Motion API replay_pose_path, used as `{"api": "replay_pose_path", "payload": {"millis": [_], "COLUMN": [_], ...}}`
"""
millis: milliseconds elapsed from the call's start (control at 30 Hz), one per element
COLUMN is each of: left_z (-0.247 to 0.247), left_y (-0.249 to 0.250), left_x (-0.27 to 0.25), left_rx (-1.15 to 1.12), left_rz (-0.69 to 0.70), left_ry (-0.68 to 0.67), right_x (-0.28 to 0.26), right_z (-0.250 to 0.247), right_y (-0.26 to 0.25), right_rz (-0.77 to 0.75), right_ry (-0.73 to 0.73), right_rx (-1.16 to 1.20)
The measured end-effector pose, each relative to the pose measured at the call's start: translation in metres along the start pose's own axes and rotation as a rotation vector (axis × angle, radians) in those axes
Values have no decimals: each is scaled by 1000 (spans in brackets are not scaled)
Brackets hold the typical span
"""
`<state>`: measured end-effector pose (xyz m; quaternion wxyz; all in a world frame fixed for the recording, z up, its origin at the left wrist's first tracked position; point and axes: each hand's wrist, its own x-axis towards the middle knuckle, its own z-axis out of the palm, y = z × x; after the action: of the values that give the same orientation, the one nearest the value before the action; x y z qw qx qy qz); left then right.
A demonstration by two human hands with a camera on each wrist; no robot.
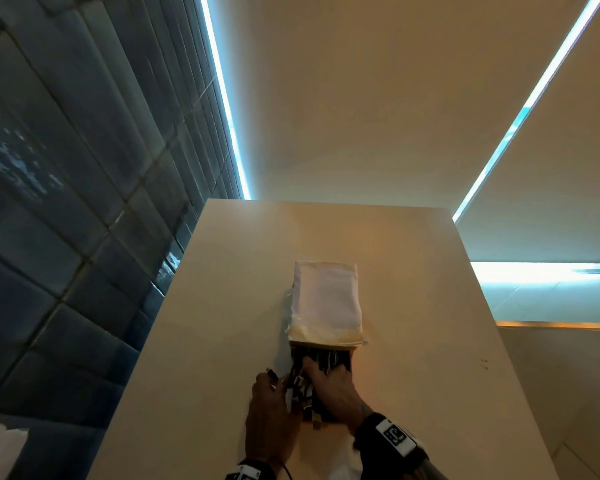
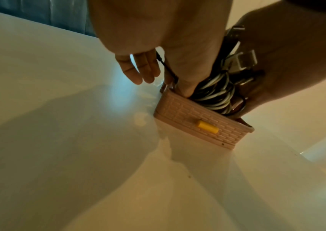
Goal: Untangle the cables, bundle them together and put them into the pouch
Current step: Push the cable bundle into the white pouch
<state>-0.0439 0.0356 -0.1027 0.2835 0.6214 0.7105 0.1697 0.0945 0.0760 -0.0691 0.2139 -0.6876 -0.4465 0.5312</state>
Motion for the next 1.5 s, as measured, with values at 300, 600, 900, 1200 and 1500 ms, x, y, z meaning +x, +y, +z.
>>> {"api": "replay_pose_path", "payload": {"millis": [300, 600, 900, 1200, 1500], "left_z": [-13, -24, -11, -22, -56], "left_y": [-2, 11, 20, 20, 25], "left_x": [-5, -3, 6, 3, 20], "left_rx": [102, -19, -45, -23, -566], "left_rz": [84, 102, -1, 3, -394], "left_ry": [36, -23, 33, -209, -416], "right_x": [-21, -2, -22, -29, -20], "right_z": [-53, -50, -32, -66, -79], "right_y": [23, 40, 60, 51, 39], "right_rz": [-138, -113, -235, -207, -131], "right_ry": [-51, 111, 199, -135, -27], "right_rx": [-598, -416, -269, -374, -242]}}
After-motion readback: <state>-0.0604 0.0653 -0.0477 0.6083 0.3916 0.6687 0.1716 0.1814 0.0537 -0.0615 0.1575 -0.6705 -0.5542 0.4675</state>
